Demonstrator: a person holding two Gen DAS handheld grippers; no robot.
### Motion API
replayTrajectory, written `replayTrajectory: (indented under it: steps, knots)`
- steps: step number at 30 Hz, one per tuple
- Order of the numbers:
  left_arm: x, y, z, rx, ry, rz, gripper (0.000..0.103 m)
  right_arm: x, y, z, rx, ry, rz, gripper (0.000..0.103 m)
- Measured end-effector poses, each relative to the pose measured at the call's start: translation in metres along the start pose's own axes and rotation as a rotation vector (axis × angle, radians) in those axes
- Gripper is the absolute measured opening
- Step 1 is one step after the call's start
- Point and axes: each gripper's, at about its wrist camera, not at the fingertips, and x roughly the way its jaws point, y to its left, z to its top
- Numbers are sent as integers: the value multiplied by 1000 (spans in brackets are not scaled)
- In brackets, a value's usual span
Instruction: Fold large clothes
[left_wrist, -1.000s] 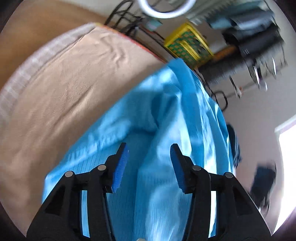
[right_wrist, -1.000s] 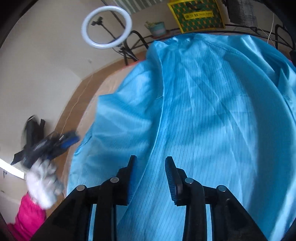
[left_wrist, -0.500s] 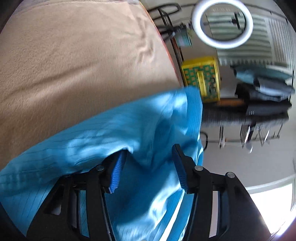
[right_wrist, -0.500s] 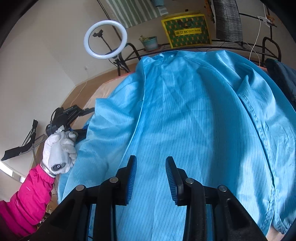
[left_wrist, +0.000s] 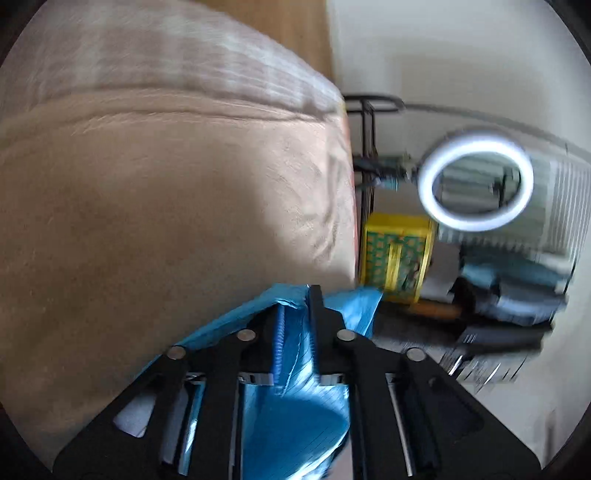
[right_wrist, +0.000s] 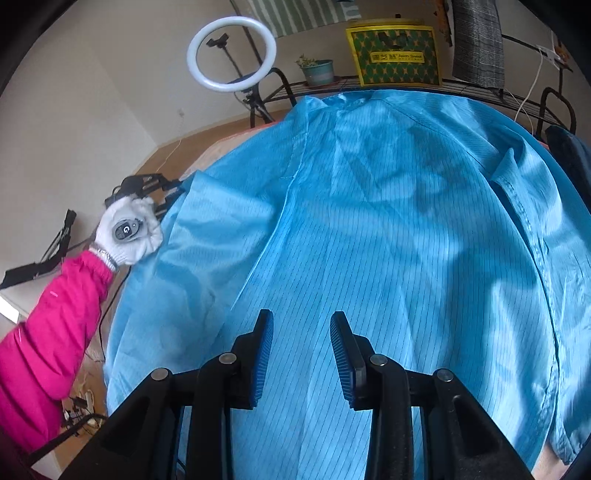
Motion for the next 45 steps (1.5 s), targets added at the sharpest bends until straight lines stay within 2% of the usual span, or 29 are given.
replayTrajectory:
  steps: [1, 2, 3, 6, 9, 10, 11, 13, 14, 17, 18, 20, 22, 25, 28, 30, 32, 36, 38, 40, 43, 45]
  knots:
    - [1, -4, -3, 31, 8, 2, 44, 0, 3, -1, -11, 5, 4, 35]
    - [0, -9, -6, 67, 18, 7, 51, 1, 6, -3, -20, 13, 10, 35]
    - [0, -15, -11, 103, 35, 17, 55, 2, 8, -4, -27, 24, 18, 35]
    - [3, -25, -24, 176, 89, 32, 55, 12, 20, -10, -45, 69, 61, 35]
    - [12, -29, -36, 189, 141, 52, 54, 24, 40, -20, -71, 103, 110, 35]
    - [13, -28, -37, 184, 151, 48, 54, 27, 46, -23, -74, 113, 133, 35]
    - [14, -28, -40, 185, 148, 47, 48, 31, 52, -26, -75, 126, 158, 35]
    - [20, -34, -39, 194, 138, 52, 10, 39, 67, -33, -87, 154, 188, 35]
    - [19, -34, -37, 189, 130, 47, 7, 40, 74, -37, -95, 162, 195, 35]
    - [6, -33, -11, 125, 29, -25, 6, 40, 88, -50, -109, 189, 232, 35]
    - [2, -34, 2, 101, -7, -17, 7, 40, 91, -54, -115, 197, 235, 35]
    - [-4, -36, 13, 98, -2, -3, 7, 39, 95, -61, -132, 205, 225, 35]
    - [-13, -44, 16, 175, 34, 28, 9, 38, 96, -67, -150, 210, 205, 36]
    - [-41, -54, 11, 314, 50, 93, 25, 39, 91, -71, -132, 224, 214, 37]
    - [-77, -56, 6, 373, 56, 110, 29, 40, 89, -73, -116, 242, 229, 37]
    - [-106, -52, 1, 416, 61, 136, 30, 41, 94, -75, -118, 255, 245, 37]
    - [-143, -39, -8, 432, 92, 130, 30, 39, 103, -78, -132, 262, 260, 37]
    - [-211, -19, -45, 499, 110, 137, 30, 34, 124, -90, -170, 275, 295, 39]
    - [-245, -8, -69, 539, 114, 146, 30, 34, 131, -95, -180, 279, 287, 39]
    - [-269, 1, -92, 584, 130, 156, 30, 33, 137, -101, -193, 279, 269, 40]
    - [-290, 18, -130, 686, 167, 216, 30, 36, 142, -108, -184, 289, 243, 40]
    - [-292, 33, -145, 675, 203, 227, 30, 38, 146, -114, -184, 295, 221, 40]
